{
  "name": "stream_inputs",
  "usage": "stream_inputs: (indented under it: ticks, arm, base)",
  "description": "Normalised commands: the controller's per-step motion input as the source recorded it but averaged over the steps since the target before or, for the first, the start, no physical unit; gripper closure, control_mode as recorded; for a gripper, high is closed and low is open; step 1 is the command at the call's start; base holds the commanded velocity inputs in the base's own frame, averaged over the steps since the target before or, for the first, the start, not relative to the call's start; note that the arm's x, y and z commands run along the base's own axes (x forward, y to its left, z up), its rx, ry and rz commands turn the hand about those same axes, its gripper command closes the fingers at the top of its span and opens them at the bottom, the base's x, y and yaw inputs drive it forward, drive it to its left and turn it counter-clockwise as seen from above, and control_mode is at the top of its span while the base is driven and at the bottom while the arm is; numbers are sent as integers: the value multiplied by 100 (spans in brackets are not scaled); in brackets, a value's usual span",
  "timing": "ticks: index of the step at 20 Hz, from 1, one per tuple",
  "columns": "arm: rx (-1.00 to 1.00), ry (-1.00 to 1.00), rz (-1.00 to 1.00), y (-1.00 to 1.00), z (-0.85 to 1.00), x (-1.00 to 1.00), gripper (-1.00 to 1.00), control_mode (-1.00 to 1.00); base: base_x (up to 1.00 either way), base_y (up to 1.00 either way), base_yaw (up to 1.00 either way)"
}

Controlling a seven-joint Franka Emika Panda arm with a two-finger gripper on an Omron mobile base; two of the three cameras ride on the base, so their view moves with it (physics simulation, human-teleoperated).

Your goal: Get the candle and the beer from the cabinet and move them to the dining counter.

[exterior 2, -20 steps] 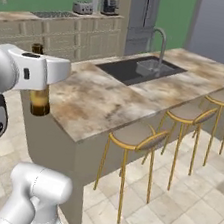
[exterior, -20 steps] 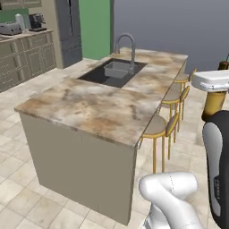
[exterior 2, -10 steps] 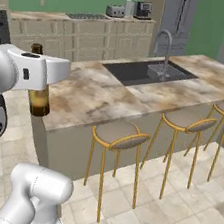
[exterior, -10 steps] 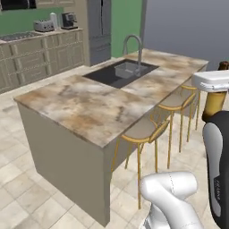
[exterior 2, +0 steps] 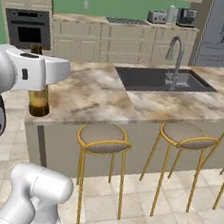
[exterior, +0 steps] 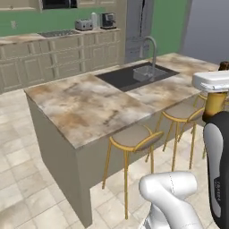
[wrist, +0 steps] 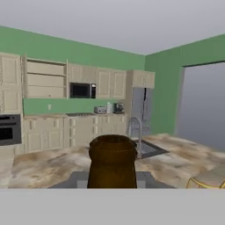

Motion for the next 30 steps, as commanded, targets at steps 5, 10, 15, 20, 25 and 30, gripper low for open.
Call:
stream_inputs:
  ticks: [5,10,15,20,25,30]
  arm:
    - [0,0,0,0,0,0,100,100]
    - [0,0,0,0,0,0,100,100]
    - [0,0,0,0,0,0,100,100]
    - [0,0,0,0,0,0,100,100]
    - [0,0,0,0,0,0,100,100]
    - [0,0,0,0,0,0,100,100]
  base:
    - [22,-100,46]
    - [20,-100,46]
    - [18,-100,43]
    - [17,-100,36]
    - [12,-100,28]
    - [11,-85,15]
